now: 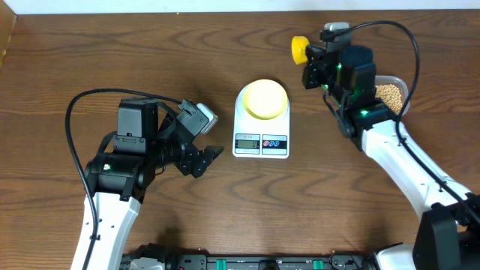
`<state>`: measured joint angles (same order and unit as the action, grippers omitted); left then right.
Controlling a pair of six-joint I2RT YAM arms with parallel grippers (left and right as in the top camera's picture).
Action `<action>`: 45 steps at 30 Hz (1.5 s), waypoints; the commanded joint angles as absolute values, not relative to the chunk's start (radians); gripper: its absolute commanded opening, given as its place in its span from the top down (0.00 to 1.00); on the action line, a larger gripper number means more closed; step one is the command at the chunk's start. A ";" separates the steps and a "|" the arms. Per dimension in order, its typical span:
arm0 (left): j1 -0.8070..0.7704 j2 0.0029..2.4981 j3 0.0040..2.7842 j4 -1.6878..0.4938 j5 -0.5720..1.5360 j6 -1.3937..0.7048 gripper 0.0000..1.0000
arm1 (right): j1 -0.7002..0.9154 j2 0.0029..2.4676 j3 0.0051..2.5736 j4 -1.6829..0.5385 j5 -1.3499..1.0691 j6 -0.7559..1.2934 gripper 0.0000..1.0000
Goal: Scoop item into bowl and weigh 50g on scale
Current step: 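Move the yellow scoop with the right gripper over the soybean tub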
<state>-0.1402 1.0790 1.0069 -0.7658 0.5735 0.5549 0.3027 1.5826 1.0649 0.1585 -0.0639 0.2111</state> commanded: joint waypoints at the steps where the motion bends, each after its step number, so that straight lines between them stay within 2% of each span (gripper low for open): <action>1: -0.136 1.079 1.003 -0.766 0.571 0.568 0.16 | 0.285 1.528 1.142 0.071 -0.089 0.193 0.98; 10: -0.136 1.079 1.003 -0.766 0.571 0.568 0.16 | 0.258 1.524 1.420 -0.335 -0.077 0.123 0.99; 18: -0.136 1.079 1.003 -0.766 0.571 0.568 0.15 | 0.172 1.524 1.674 -0.679 -0.078 0.127 0.99; 32: -0.136 1.079 1.003 -0.766 0.571 0.568 0.15 | -0.002 1.567 1.742 -0.825 -0.082 0.126 0.99; 45: -0.136 1.079 1.003 -0.766 0.571 0.568 0.16 | -0.021 1.705 1.742 -0.867 -0.085 0.118 0.99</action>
